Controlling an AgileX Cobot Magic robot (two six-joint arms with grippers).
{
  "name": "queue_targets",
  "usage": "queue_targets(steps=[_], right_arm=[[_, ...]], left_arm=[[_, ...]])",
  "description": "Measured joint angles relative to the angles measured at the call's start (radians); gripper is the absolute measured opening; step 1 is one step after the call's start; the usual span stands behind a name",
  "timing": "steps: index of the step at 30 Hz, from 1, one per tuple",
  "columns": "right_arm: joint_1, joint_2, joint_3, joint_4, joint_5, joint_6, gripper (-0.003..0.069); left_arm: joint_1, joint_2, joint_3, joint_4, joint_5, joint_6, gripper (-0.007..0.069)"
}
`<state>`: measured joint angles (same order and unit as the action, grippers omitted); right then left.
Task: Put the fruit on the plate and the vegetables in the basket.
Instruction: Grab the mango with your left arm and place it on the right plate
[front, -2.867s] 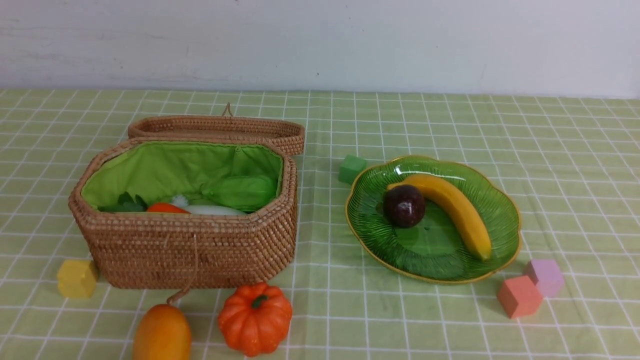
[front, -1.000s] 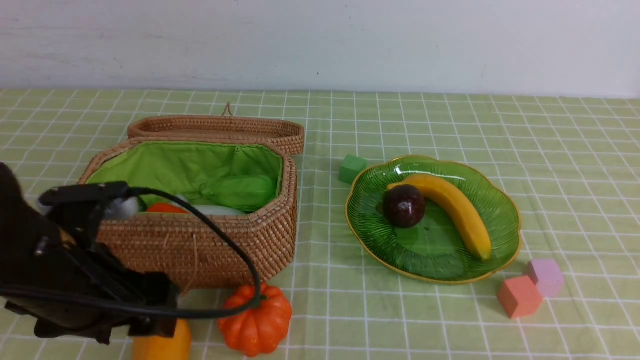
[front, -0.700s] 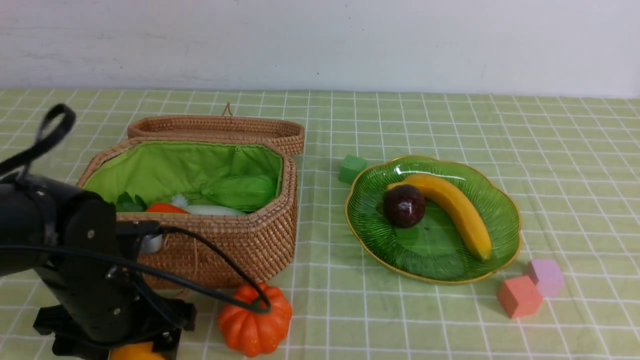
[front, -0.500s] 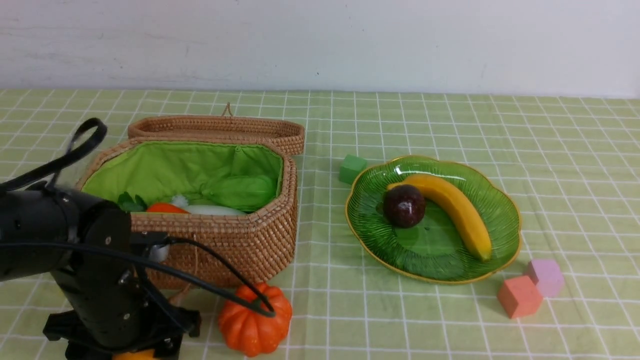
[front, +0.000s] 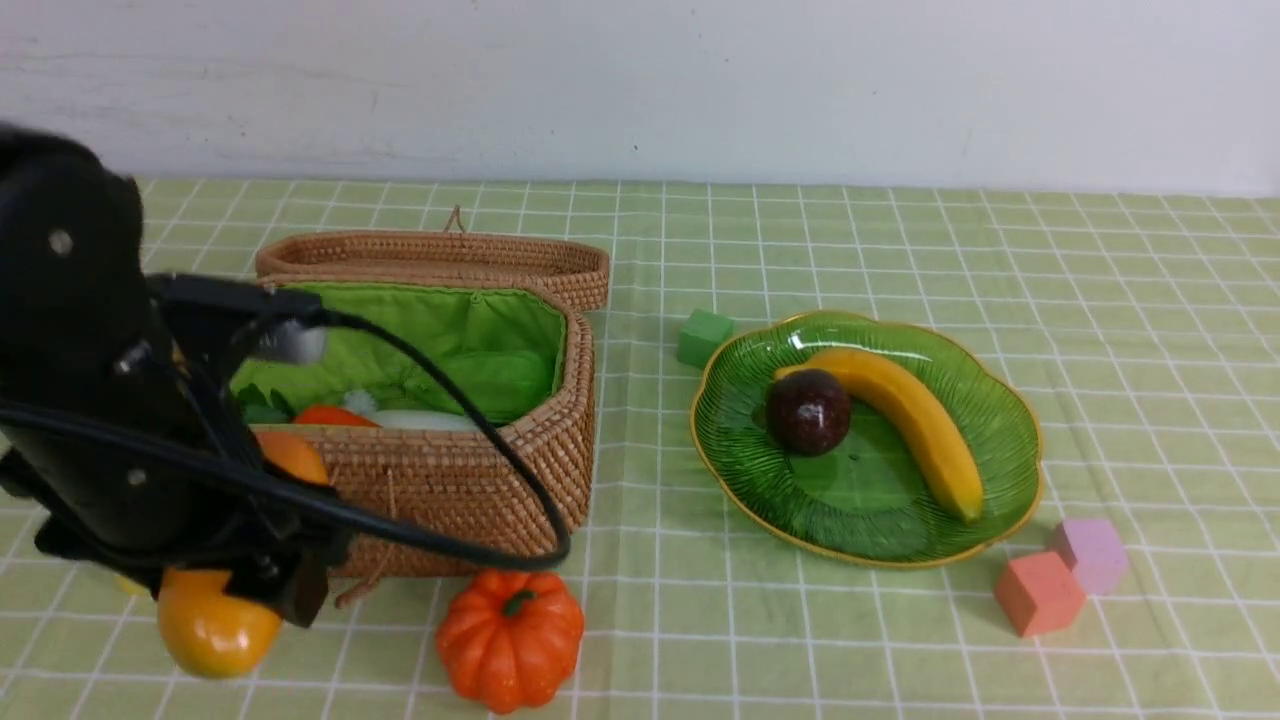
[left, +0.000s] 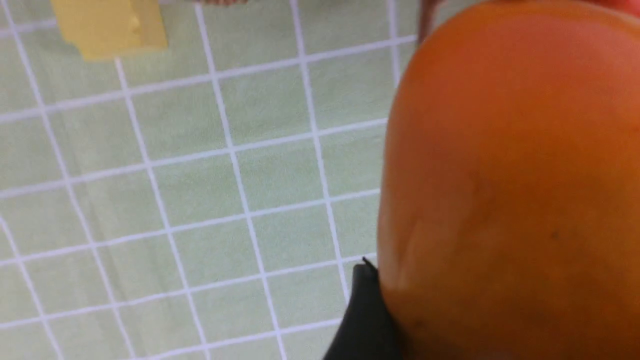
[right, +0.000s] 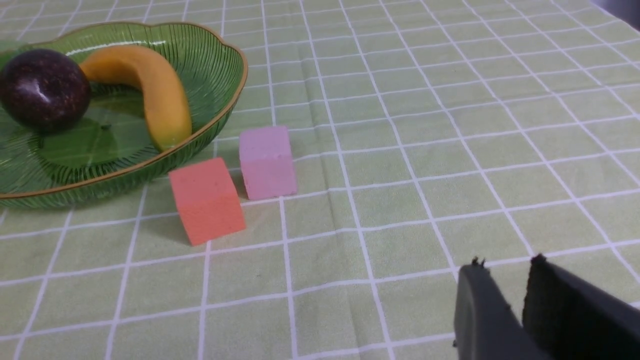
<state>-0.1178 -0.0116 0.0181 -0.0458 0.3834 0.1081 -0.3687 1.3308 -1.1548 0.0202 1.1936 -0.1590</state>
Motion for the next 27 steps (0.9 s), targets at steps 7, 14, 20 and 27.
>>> queue_targets(steps=[7, 14, 20, 27], right_arm=[[0.0, 0.0, 0.0, 0.0, 0.0, 0.0, 0.0161], [0.0, 0.0, 0.0, 0.0, 0.0, 0.0, 0.0168], [0.0, 0.0, 0.0, 0.0, 0.0, 0.0, 0.0176], [0.0, 0.0, 0.0, 0.0, 0.0, 0.0, 0.0183]], left_arm=[[-0.078, 0.004, -0.321, -0.12, 0.033, 0.06, 0.0556], [-0.207, 0.324, -0.601, -0.202, -0.093, 0.134, 0.0556], [-0.303, 0.731, -0.893, -0.27, -0.129, 0.134, 0.0556], [-0.367, 1.056, -1.21, -0.301, -0.052, 0.134, 0.0556]])
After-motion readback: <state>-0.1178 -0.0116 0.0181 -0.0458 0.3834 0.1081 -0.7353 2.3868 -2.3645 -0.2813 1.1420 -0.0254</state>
